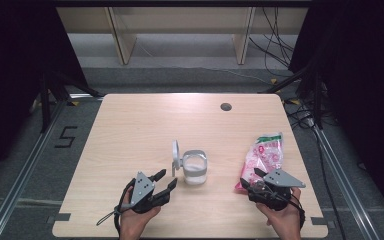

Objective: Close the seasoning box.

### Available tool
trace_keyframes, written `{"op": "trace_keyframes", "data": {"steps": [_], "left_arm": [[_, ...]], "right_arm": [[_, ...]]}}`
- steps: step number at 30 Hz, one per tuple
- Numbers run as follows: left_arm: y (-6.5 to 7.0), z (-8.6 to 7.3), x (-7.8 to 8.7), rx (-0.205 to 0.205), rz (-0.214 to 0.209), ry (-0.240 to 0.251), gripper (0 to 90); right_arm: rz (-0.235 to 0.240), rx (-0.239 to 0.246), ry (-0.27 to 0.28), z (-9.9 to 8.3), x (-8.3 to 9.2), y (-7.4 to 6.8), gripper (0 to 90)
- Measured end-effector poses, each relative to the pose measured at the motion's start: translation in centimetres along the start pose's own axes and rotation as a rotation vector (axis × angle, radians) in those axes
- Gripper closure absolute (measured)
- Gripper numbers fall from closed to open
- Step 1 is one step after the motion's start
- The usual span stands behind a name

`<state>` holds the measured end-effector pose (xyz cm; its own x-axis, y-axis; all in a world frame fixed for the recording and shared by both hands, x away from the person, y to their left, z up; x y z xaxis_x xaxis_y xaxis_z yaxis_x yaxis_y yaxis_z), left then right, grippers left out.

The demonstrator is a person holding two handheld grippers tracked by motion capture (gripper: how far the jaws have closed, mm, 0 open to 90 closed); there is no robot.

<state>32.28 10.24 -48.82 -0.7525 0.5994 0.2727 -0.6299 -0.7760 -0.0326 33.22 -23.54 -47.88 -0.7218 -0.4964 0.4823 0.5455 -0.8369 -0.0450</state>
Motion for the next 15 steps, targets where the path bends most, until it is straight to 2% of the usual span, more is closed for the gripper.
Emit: {"op": "trace_keyframes", "data": {"steps": [4, 5, 6, 9, 10, 11, 12, 13, 14, 15], "left_arm": [[-0.1, -0.1, 0.0, 0.012, -0.008, 0.010, 55.9], [-0.4, -0.1, 0.0, -0.013, -0.025, 0.011, 55.9], [-0.5, -0.2, 0.0, -0.004, -0.018, 0.005, 60.5], [-0.7, -0.2, 0.0, -0.017, -0.016, 0.002, 61.5], [-0.9, -0.1, 0.0, -0.028, -0.021, 0.009, 63.4], [-0.9, -0.1, 0.0, -0.019, -0.021, 0.011, 65.1], [-1.1, 0.1, 0.0, -0.032, -0.019, 0.009, 67.1], [-1.2, 0.1, -0.1, -0.018, -0.013, 0.008, 69.3], [-1.4, 0.2, -0.2, -0.025, -0.002, 0.019, 70.0], [-1.6, 0.2, -0.2, -0.037, 0.011, 0.005, 70.8]], "right_arm": [[-0.007, 0.020, -0.002, -0.1, 0.2, 0.0, 39.2], [-0.010, 0.002, -0.002, -0.2, 0.3, -0.1, 39.2], [0.002, 0.005, -0.003, -0.3, 0.3, -0.2, 39.1], [-0.008, 0.012, -0.007, -0.3, 0.5, -0.3, 39.1], [0.003, 0.011, -0.004, -0.4, 0.5, -0.4, 39.1], [0.009, -0.004, -0.002, -0.4, 0.6, -0.5, 39.2], [0.004, 0.007, -0.003, -0.4, 0.6, -0.5, 39.2], [0.004, 0.012, -0.006, -0.5, 0.7, -0.4, 39.1], [0.008, 0.010, -0.004, -0.5, 0.7, -0.5, 39.1], [-0.003, -0.001, -0.005, -0.5, 0.8, -0.6, 39.1]]}}
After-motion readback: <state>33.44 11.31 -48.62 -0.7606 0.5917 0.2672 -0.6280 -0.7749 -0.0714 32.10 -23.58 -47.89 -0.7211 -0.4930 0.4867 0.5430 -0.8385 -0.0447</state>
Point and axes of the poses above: each handheld gripper's, and its own axes: x roughly backward along the jaws, z roughly out of its top, y roughly to its right, the point moved 3 cm from there along -x, roughly forward along the jaws, and after that the axes turned 3 degrees about -x, right-handed, at the moved point
